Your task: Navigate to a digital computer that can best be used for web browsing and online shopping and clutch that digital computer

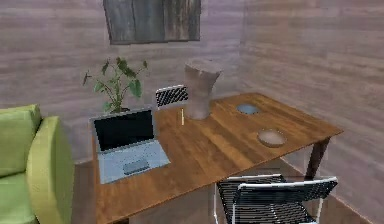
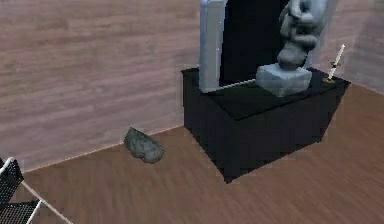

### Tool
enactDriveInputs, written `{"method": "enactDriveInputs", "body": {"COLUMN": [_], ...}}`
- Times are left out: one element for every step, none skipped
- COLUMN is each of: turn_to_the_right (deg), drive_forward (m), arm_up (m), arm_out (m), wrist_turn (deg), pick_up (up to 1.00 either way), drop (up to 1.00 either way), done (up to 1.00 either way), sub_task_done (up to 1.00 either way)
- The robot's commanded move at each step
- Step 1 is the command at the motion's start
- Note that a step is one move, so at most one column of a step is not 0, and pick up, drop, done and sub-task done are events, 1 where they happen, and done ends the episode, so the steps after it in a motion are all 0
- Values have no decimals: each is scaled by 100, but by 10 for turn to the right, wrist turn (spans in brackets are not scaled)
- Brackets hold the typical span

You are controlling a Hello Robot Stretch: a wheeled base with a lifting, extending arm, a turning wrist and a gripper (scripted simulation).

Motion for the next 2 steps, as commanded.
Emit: {"method": "enactDriveInputs", "body": {"turn_to_the_right": [-450, -450], "drive_forward": [0, 0], "arm_up": [0, 0], "arm_out": [0, 0], "wrist_turn": [0, 0], "pick_up": [0, 0], "drop": [0, 0], "done": [0, 0], "sub_task_done": [0, 0]}}
